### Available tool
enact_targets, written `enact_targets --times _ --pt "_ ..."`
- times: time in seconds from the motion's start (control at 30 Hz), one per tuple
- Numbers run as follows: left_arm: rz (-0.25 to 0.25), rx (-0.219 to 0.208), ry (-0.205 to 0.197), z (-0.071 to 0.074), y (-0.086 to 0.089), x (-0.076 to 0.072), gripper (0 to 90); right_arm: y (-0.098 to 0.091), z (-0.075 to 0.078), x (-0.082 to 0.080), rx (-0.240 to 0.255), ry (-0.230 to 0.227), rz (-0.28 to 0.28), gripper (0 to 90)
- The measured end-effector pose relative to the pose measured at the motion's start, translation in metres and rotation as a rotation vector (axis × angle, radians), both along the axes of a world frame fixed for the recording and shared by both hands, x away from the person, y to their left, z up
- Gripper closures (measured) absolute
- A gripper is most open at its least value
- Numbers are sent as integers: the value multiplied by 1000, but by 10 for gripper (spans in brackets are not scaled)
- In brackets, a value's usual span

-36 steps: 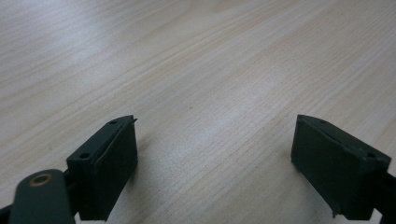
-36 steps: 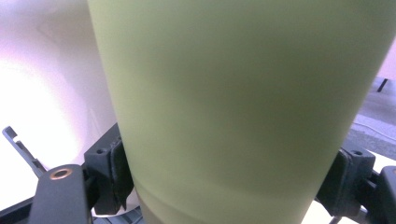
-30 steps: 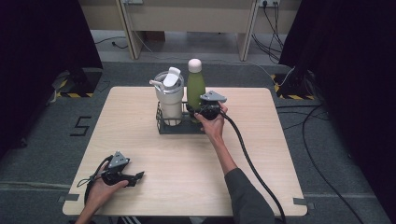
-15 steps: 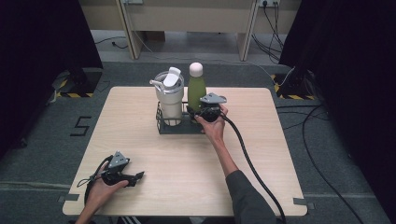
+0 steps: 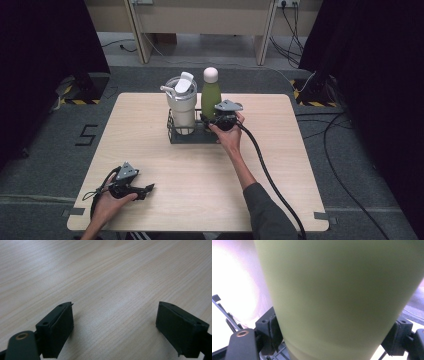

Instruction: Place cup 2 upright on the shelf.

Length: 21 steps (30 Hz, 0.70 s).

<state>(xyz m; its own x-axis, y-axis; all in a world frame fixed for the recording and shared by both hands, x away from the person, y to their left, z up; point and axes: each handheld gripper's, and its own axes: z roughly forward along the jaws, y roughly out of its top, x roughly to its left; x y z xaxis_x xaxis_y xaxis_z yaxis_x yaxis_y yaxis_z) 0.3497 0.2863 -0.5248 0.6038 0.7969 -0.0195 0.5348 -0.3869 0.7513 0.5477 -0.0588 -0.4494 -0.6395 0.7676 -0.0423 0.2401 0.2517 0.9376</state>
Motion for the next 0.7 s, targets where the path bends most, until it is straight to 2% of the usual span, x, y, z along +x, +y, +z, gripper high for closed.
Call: enact_targets --times 0.2,0.3,0.4,0.7 --pt "0 0 0 0 0 0 140 -1 4 -2 -15 -16 -7 159" --pt "0 0 0 0 0 0 140 -3 10 -5 -4 -25 -5 153" --pt "0 0 0 0 0 0 140 -6 13 -7 4 -15 -3 151" --pt "0 0 0 0 0 0 140 -18 24 -23 19 -44 -6 150"
